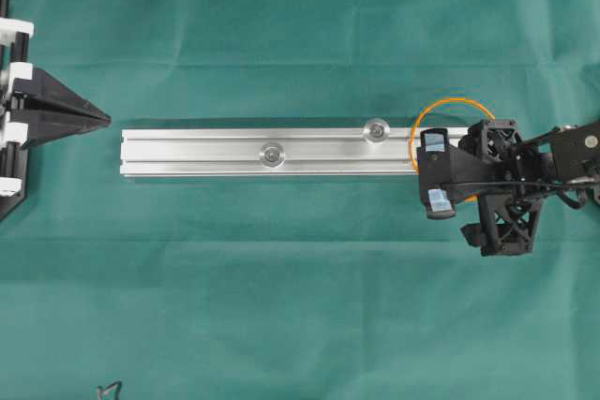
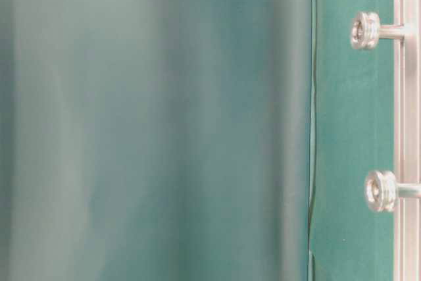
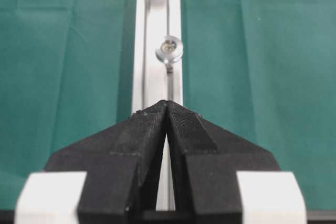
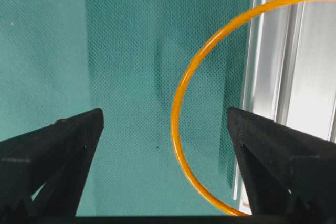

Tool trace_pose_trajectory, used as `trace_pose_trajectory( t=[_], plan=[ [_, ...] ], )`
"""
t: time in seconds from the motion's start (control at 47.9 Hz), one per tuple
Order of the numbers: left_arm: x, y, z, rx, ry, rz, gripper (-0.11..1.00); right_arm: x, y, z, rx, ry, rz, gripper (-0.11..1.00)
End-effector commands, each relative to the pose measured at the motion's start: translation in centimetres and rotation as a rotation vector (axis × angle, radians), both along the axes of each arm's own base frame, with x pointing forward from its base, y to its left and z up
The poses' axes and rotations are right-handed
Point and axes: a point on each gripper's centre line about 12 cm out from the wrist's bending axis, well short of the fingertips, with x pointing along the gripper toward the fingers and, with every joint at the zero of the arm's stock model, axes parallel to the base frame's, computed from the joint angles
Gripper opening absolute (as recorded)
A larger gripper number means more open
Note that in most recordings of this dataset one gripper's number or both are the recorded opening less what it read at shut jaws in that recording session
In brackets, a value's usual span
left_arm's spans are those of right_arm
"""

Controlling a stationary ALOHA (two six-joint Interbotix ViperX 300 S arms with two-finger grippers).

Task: Hook the rubber onto the shaft.
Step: 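Close the right gripper on the orange band's edge beside the bar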

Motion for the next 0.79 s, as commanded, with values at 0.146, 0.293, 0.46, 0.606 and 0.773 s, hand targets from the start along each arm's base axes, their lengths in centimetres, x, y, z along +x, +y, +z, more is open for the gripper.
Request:
trace_pose_trajectory(
  t=[0.146,0.293,0.46,0.606,0.773],
  plan=[
    [0.28,0.01,1.37,0.003,-0.037,0.000,0.02,0.03,0.14,-0.02,0.004,-0.013,0.002,0.97],
    [0.32,0.01,1.35,0.003,-0.037,0.000,0.02,0.15,0.15,-0.06,0.005,-0.021,0.001,0.97],
    [0.32,0.01,1.35,0.003,-0.037,0.000,0.02,0.18,0.16,-0.07,0.004,-0.019,0.001,0.97],
    [0.32,0.01,1.35,0.003,-0.037,0.000,0.02,0.15,0.13,-0.11,0.002,-0.020,0.003,0.93],
    [0.29,0.01,1.38,0.003,-0.038,0.000,0.02,0.01,0.07,-0.37,-0.005,-0.007,0.008,0.61]
  ],
)
